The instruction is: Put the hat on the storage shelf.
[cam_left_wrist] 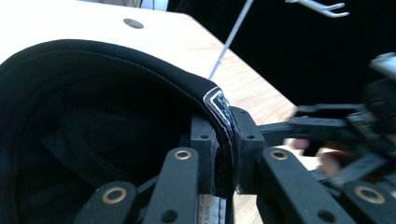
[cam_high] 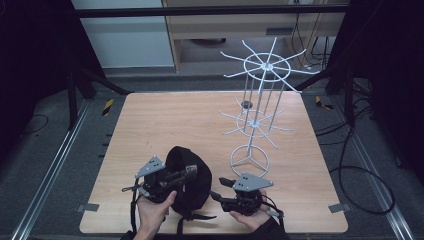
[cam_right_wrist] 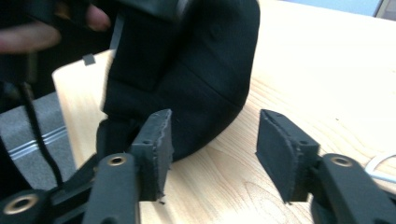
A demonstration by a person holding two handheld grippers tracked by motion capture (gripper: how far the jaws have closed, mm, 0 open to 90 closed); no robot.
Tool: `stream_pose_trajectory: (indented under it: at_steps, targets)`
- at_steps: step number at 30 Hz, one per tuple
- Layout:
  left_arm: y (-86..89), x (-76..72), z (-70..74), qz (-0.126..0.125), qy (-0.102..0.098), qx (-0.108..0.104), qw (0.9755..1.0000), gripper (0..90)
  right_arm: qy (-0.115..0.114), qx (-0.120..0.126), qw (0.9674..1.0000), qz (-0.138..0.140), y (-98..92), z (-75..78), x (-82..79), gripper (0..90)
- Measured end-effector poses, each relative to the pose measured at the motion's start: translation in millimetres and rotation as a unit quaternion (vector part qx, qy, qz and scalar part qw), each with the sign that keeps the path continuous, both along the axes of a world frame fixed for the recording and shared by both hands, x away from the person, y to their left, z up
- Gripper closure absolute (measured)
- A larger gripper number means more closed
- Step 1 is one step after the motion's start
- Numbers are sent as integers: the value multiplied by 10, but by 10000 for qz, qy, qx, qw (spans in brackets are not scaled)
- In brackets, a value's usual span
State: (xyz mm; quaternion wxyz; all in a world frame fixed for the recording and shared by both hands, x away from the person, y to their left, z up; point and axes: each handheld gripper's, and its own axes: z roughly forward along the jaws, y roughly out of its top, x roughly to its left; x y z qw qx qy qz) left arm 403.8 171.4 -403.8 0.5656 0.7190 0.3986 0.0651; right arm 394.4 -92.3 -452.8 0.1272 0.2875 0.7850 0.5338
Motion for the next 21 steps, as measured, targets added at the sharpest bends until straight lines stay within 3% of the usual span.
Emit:
stream_pose_trajectory:
  at_steps: [7, 8, 9, 10, 11, 12, 14, 17, 21]
  targets:
    - [-20, -53, 66, -235, -256, -86, 9994, 815, 301, 292, 9990, 143, 119, -92, 135, 443]
    - [-16, -59, 80, -286, -293, -105, 9991, 816, 303, 271, 9991, 143, 144, -100, 152, 546]
    - [-16, -59, 80, -286, -293, -105, 9991, 815, 303, 271, 9991, 143, 144, -100, 152, 546]
    - [-4, -63, 87, -315, -349, -142, 9988, 816, 348, 333, 9987, 192, 145, -91, 155, 698]
    - [-4, -63, 87, -315, -349, -142, 9988, 816, 348, 333, 9987, 192, 145, -91, 155, 698]
    - [5, -61, 91, -346, -363, -165, 9986, 816, 324, 319, 9988, 180, 139, -79, 150, 785]
    - [24, -56, 104, -421, -369, -245, 9981, 814, 181, 289, 9993, 155, 124, -40, 128, 870]
    - [60, -65, 131, -488, -477, -313, 9972, 810, -132, 182, 9997, 13, 102, 62, 78, 893]
    - [115, -95, 153, -516, -603, -166, 9967, 798, -657, -98, 9976, -193, 98, 186, 14, 896]
